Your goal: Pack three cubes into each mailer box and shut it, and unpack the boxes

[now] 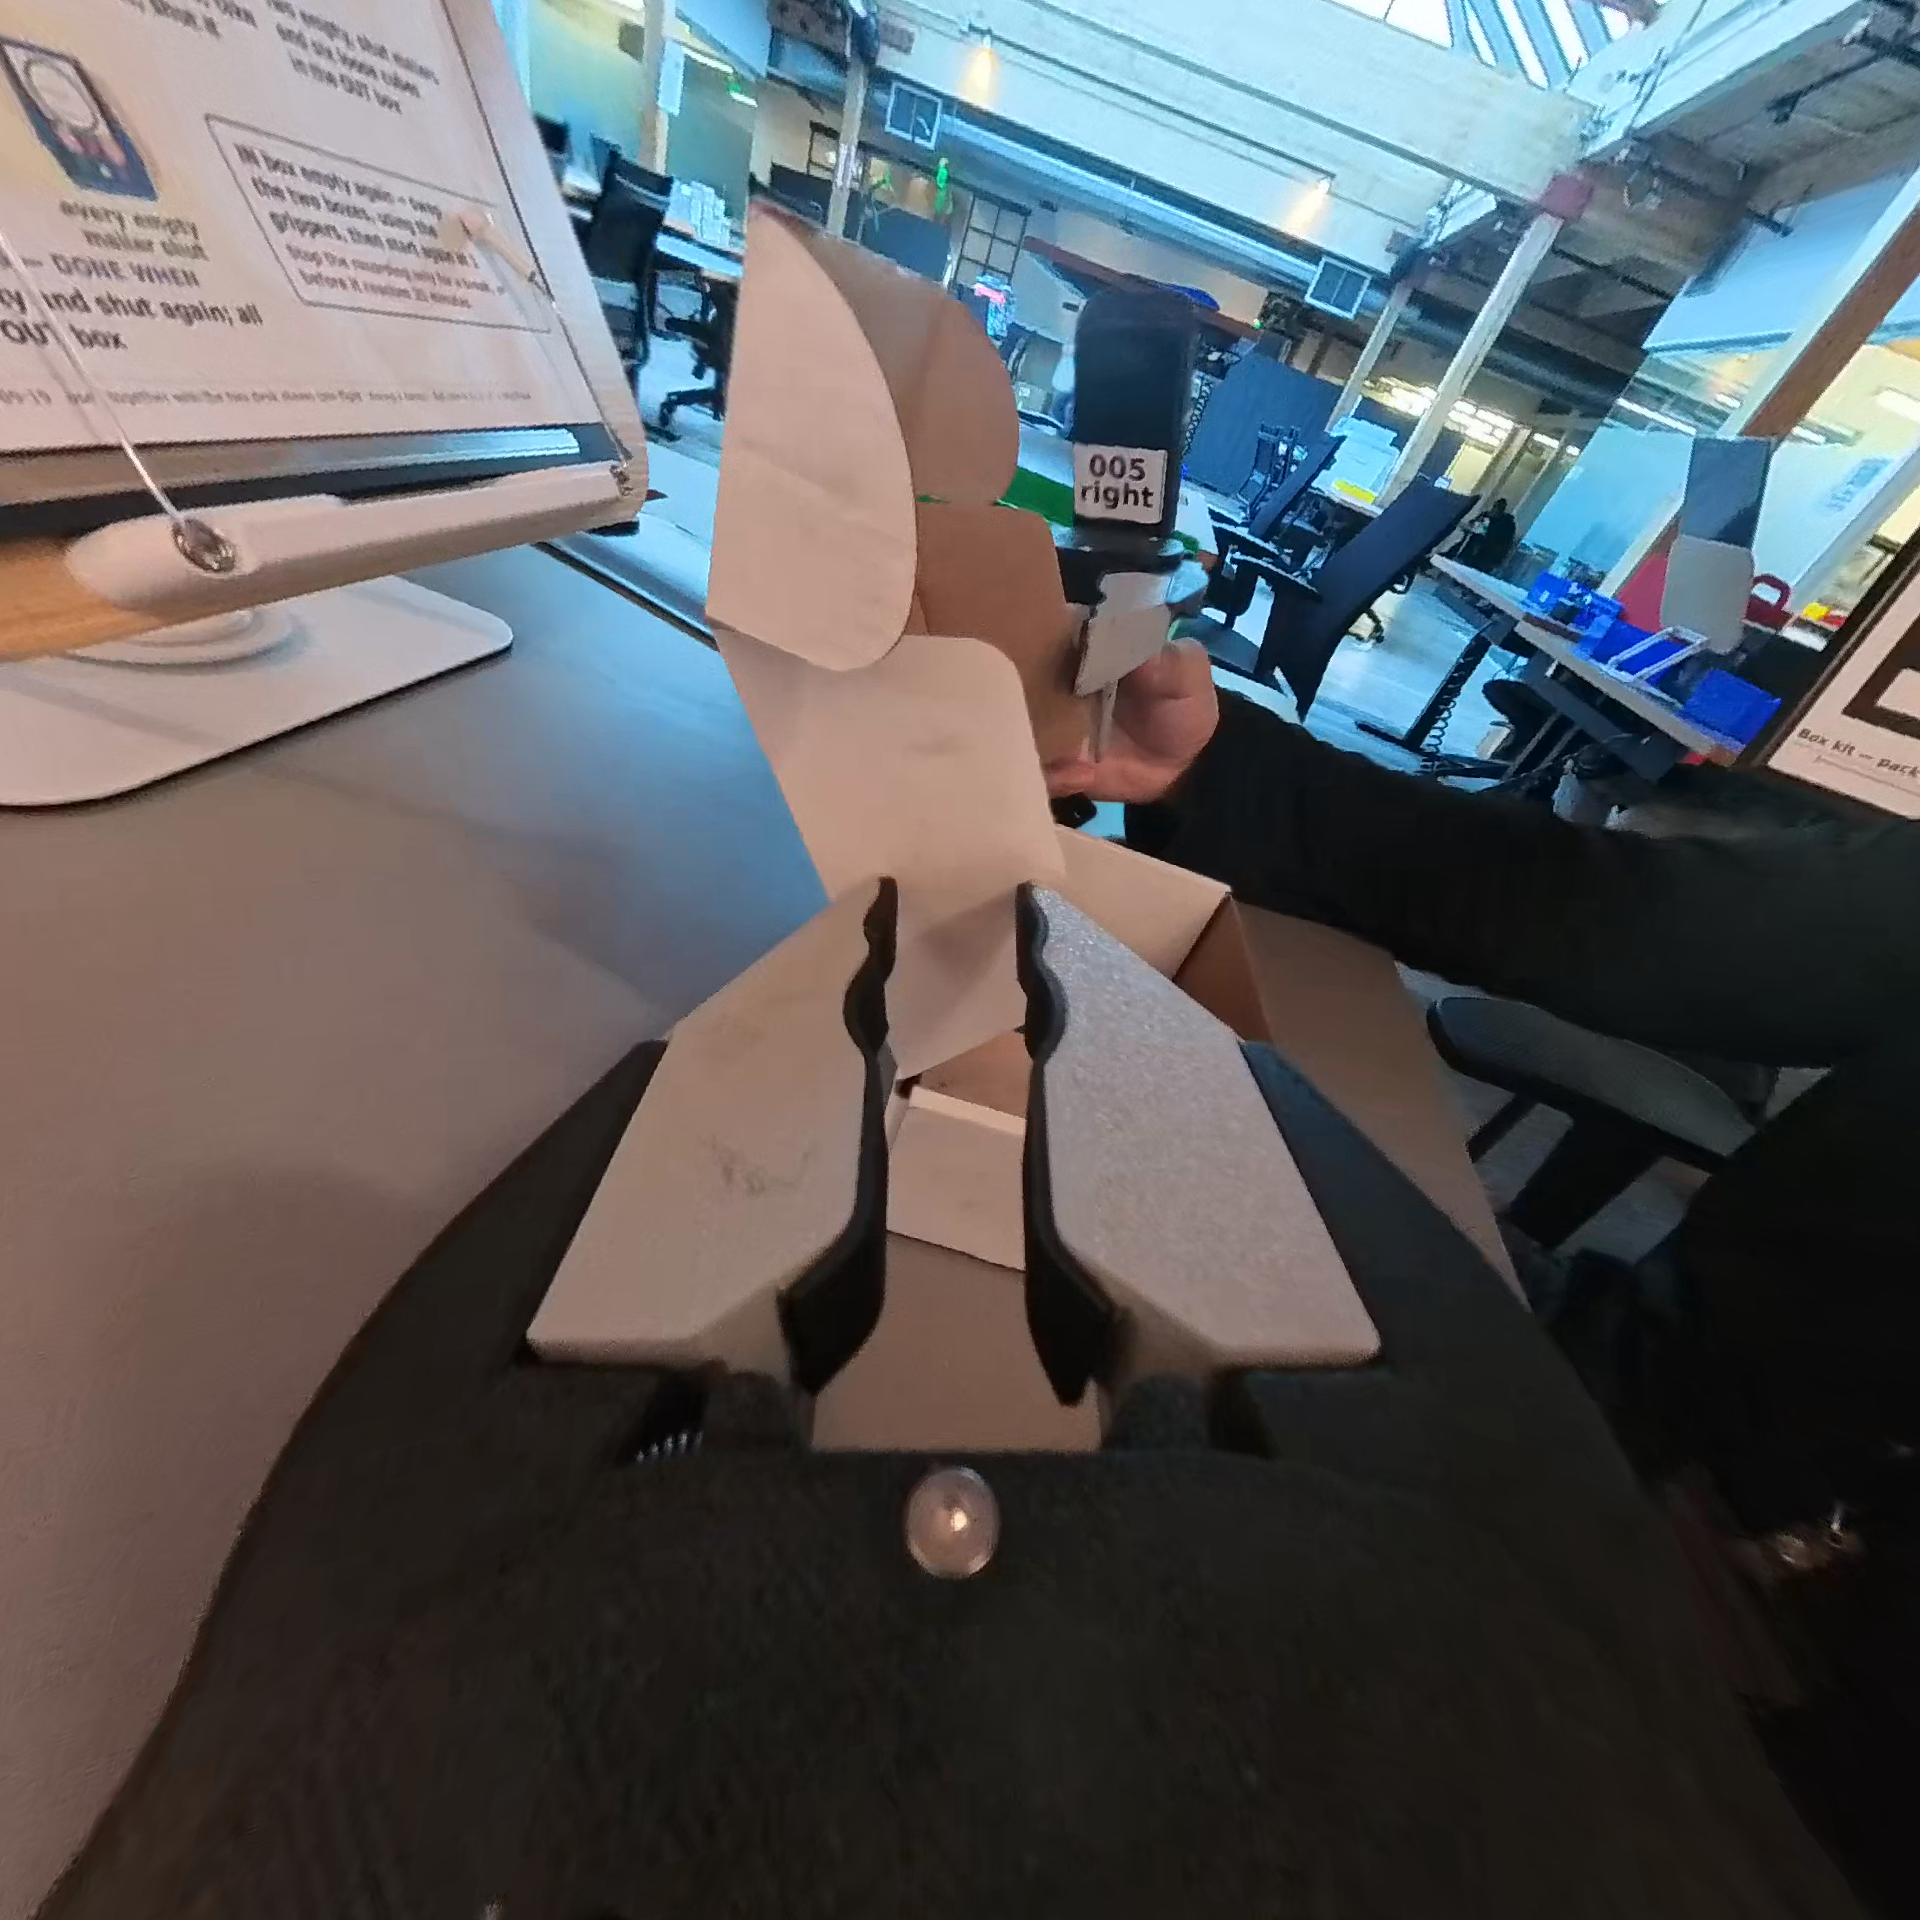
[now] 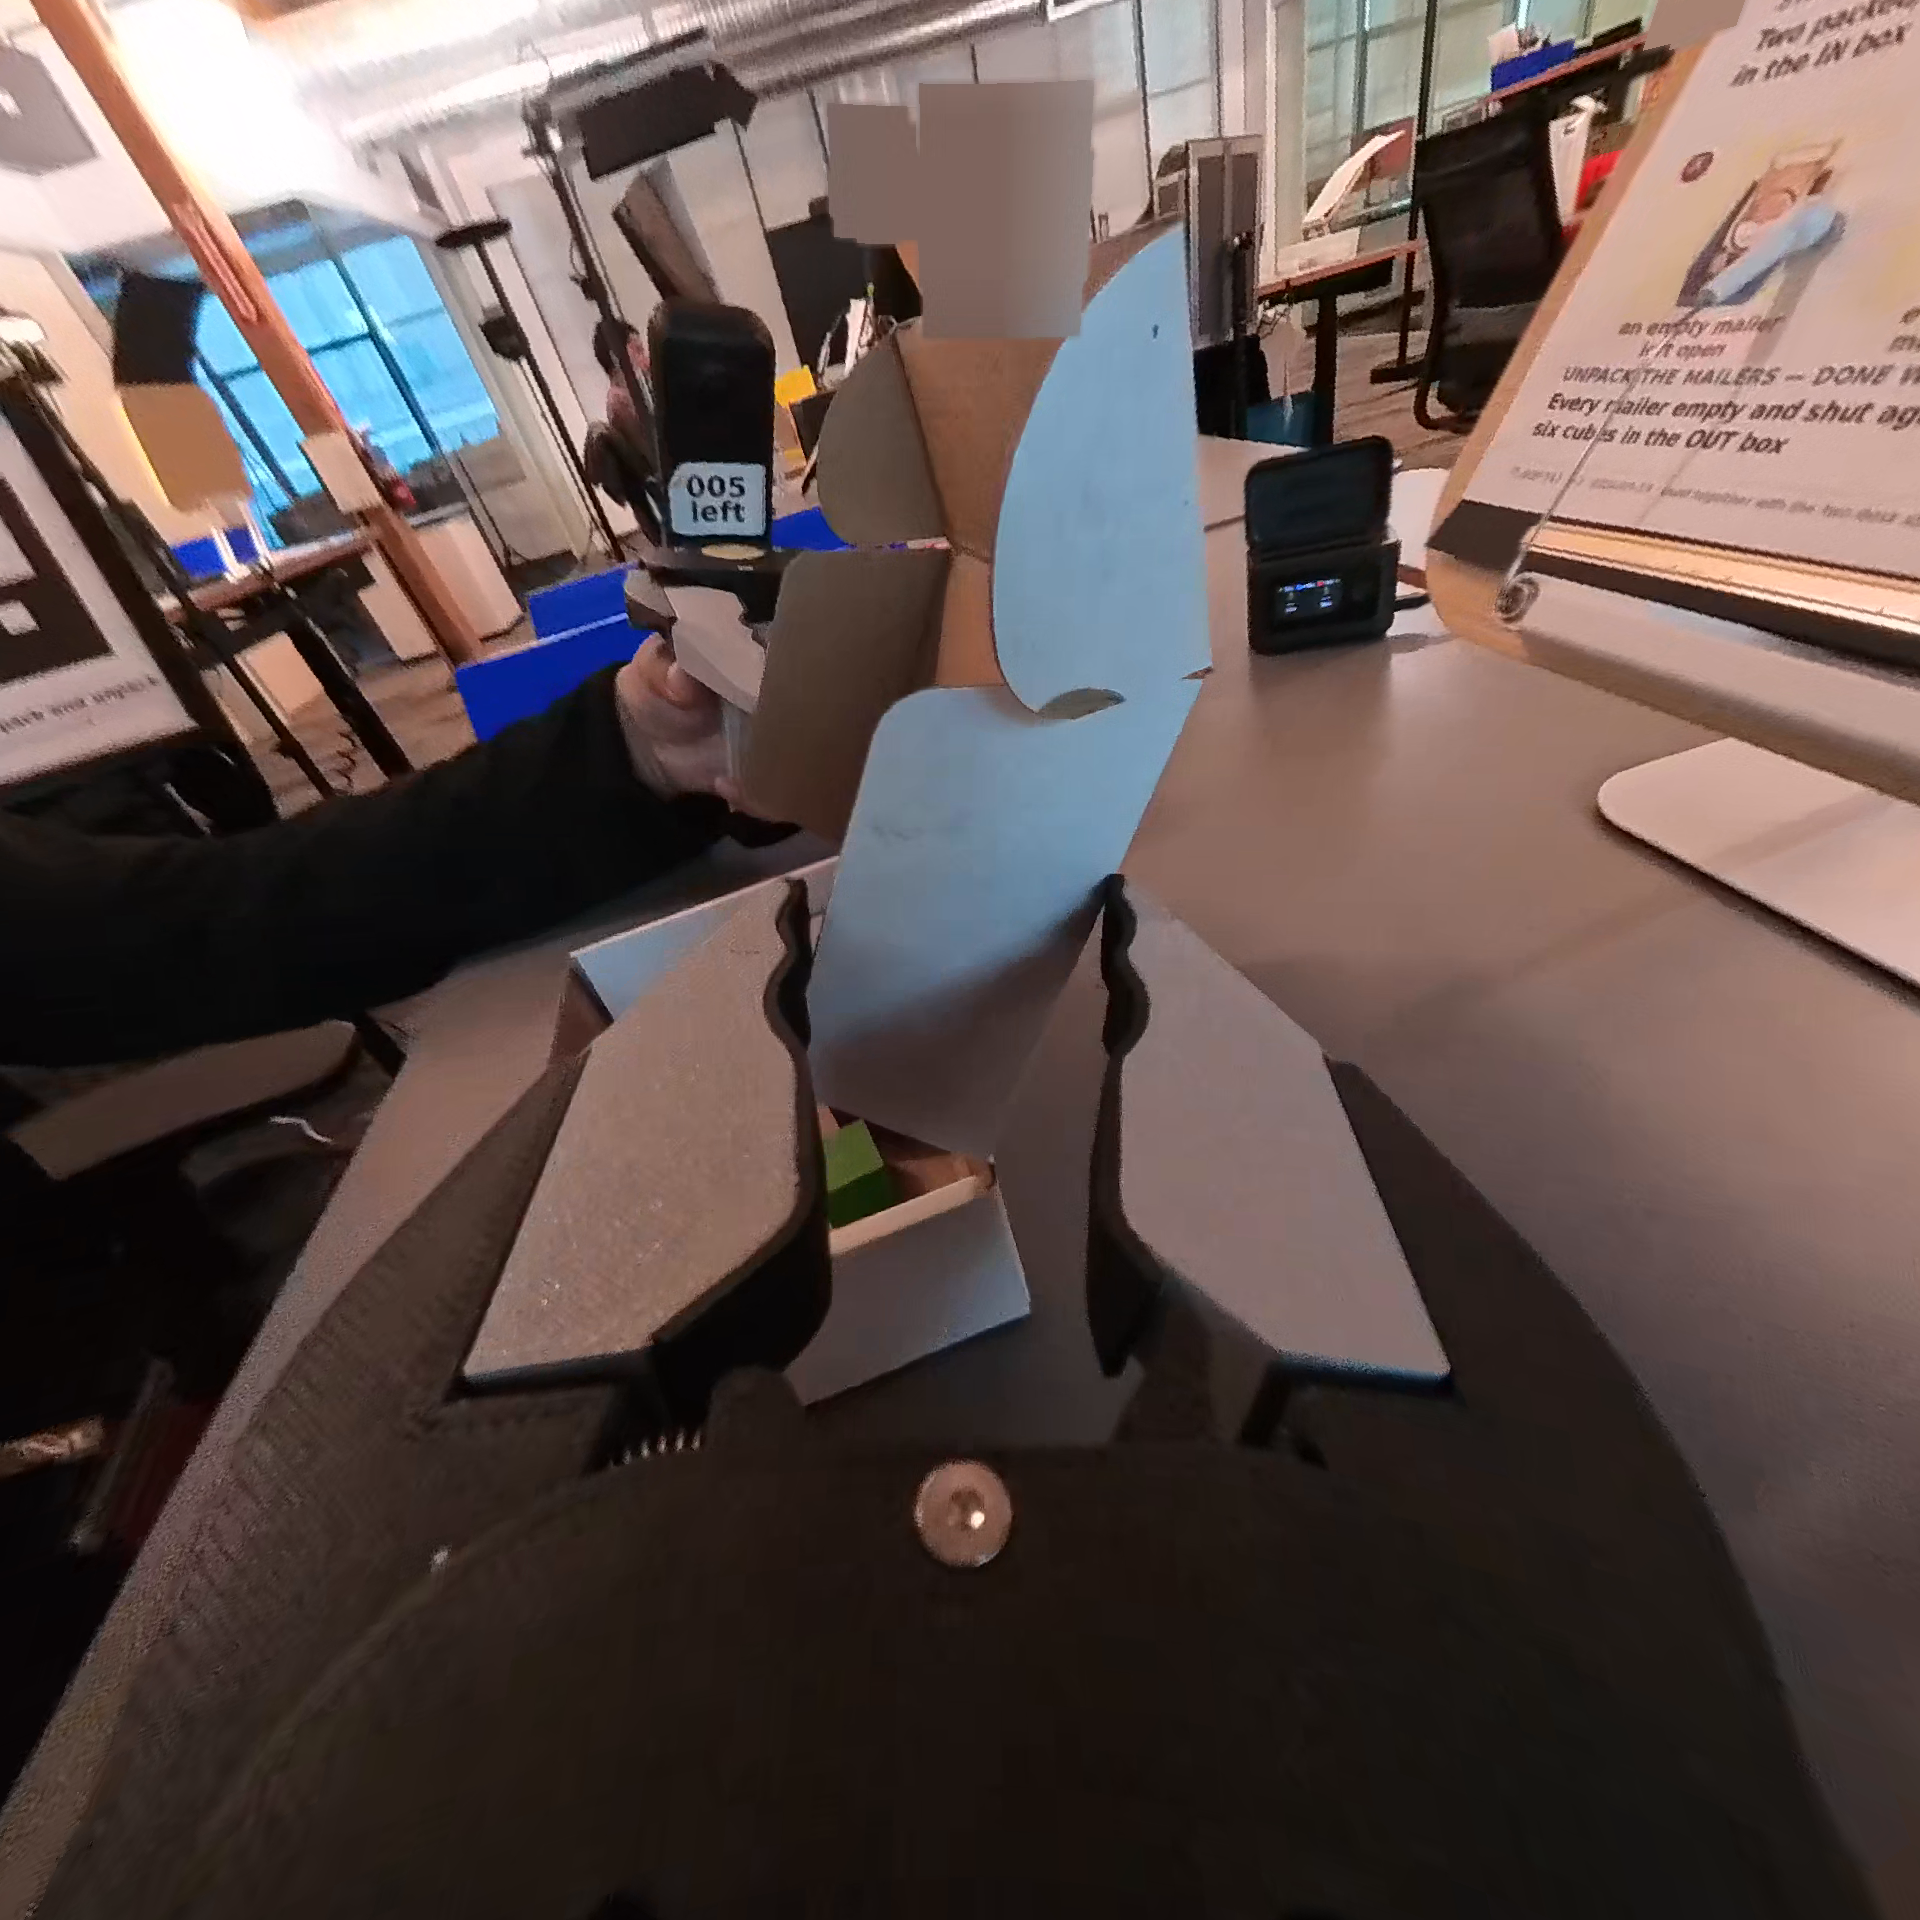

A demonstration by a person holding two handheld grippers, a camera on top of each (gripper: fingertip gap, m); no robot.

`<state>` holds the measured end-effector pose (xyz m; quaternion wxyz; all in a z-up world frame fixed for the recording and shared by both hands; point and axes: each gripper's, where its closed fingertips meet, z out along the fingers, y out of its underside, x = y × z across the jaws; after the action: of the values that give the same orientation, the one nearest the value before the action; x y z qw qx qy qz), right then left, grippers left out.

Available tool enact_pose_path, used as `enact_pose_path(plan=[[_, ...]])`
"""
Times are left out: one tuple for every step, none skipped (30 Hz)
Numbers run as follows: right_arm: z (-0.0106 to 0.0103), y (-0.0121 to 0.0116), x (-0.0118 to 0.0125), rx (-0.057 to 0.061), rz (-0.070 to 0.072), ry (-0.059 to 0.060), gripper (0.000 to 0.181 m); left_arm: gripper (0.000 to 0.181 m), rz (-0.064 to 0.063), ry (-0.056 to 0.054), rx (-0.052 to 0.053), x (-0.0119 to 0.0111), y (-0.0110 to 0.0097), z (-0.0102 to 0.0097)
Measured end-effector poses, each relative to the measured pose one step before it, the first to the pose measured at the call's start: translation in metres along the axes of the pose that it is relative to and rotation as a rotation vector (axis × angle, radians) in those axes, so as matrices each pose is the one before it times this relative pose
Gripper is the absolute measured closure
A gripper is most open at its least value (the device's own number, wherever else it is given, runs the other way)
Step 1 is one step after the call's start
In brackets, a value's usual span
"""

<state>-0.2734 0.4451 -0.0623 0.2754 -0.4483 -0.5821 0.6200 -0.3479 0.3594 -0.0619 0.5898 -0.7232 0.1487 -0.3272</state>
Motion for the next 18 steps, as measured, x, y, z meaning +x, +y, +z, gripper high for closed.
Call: enact_pose_path(plan=[[-0.0003,0.00052,-0.00096,-0.0101,-0.0254,0.008,0.127,0.16,0.0199,0.0004,-0.0017,0.0016,-0.00033,-0.00009],[-0.00028,0.00053,-0.00099,-0.0105,-0.0294,0.0117,0.127,0.158,0.0153,0.0003,-0.001,0.00161,-0.00056,-0.00002],[-0.0005,0.00041,-0.00122,-0.0097,-0.033,0.0128,0.127,0.154,0.0092,0.006,0.0024,0.00236,-0.00106,-0.00016],[-0.00071,0.00051,-0.00149,-0.0071,-0.0328,0.0107,0.127,0.152,0.0084,0.0109,0.0074,0.00295,-0.00135,-0.00034],[-0.001,0.00039,-0.00164,-0.0022,-0.0268,0.0072,0.127,0.149,0.0054,0.0091,0.0099,0.00239,-0.00166,-0.00016],[-0.00107,0.00014,-0.00164,-0.0003,-0.0172,0.0039,0.127,0.144,-0.0006,0.0096,0.0094,0.00221,-0.00149,0.00009],[-0.00119,0.00017,-0.00142,-0.003,-0.0078,0.0004,0.127,0.134,-0.0102,0.0154,0.0094,0.00294,-0.00171,0.00033],[-0.00101,-0.00003,-0.00123,-0.0029,-0.0027,-0.0027,0.127,0.13,-0.0102,0.0132,0.0067,0.00215,-0.00168,0.00031],[-0.00071,-0.00017,-0.0012,0.0,-0.0016,-0.0046,0.127,0.131,-0.0045,-0.0072,0.0032,-0.00132,-0.00083,0.00023],[-0.00038,-0.00029,-0.00121,0.0014,-0.0022,-0.0049,0.127,0.131,-0.0013,-0.0171,-0.0002,-0.00283,0.00009,0.0002],[-0.00028,-0.00011,-0.00088,0.0007,-0.003,-0.0027,0.127,0.129,-0.0003,-0.01,-0.003,-0.00158,0.00075,0.00037],[-0.0002,0.0002,-0.00049,-0.001,-0.0048,0.0001,0.127,0.129,0.0023,-0.0001,-0.0005,0.00009,0.00023,0.00024],[-0.00027,0.00045,-0.00031,-0.0022,-0.0045,0.0,0.127,0.131,0.0063,0.0011,0.002,0.00036,0.00002,-0.00004],[-0.00024,0.00013,-0.00057,0.0002,-0.0023,-0.0028,0.127,0.135,0.0091,-0.0023,0.0022,-0.00003,-0.00004,-0.00019],[-0.00001,0.00007,-0.00065,0.0003,-0.0002,-0.0038,0.127,0.141,0.0103,-0.0102,-0.0015,-0.00134,0.00042,-0.00031],[0.0001,0.00034,-0.00055,-0.0019,-0.0005,-0.0026,0.127,0.147,0.0106,-0.0098,-0.0049,-0.00142,0.00084,-0.00026],[-0.00019,0.00018,-0.00064,-0.0025,-0.0051,-0.0007,0.127,0.147,0.0085,0.0067,-0.0008,0.00116,0.00022,-0.00041],[-0.00041,0.00038,-0.00063,-0.0052,-0.0108,0.0013,0.127,0.15,0.0054,0.0069,0.0015,0.00119,-0.00014,-0.00044]])
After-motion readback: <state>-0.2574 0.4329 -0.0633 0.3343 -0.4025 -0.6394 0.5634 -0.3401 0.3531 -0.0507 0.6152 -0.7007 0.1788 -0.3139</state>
